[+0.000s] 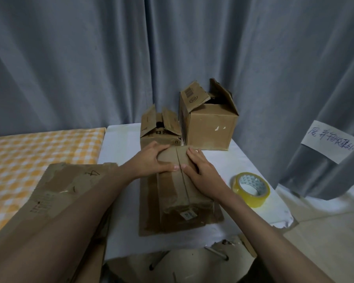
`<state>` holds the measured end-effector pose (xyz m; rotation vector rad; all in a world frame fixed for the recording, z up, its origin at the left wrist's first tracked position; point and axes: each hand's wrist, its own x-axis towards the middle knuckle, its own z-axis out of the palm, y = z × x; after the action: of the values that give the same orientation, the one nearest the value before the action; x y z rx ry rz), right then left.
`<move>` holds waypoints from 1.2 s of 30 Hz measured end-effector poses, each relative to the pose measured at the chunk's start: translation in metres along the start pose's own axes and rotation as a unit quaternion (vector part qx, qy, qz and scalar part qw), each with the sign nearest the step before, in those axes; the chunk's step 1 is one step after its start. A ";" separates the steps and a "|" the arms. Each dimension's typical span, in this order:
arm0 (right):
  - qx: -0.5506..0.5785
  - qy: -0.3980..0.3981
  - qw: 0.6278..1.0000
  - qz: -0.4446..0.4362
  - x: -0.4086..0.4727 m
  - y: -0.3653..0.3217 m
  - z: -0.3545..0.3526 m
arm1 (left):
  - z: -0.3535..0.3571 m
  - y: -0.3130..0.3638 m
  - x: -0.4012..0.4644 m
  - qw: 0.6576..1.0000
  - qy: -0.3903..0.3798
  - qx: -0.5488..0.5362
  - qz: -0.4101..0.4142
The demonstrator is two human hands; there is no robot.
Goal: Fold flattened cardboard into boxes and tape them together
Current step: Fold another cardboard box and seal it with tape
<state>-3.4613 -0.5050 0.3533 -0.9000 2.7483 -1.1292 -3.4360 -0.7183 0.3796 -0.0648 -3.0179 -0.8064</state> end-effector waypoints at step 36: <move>-0.342 0.040 0.902 0.261 -0.085 0.079 -0.051 | 0.007 -0.020 -0.054 0.989 -0.029 0.085 0.117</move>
<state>-3.4425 -0.3833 0.3237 -0.0707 3.1856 -0.1026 -3.3829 -0.7338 0.3619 -0.4379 -3.0389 -0.5360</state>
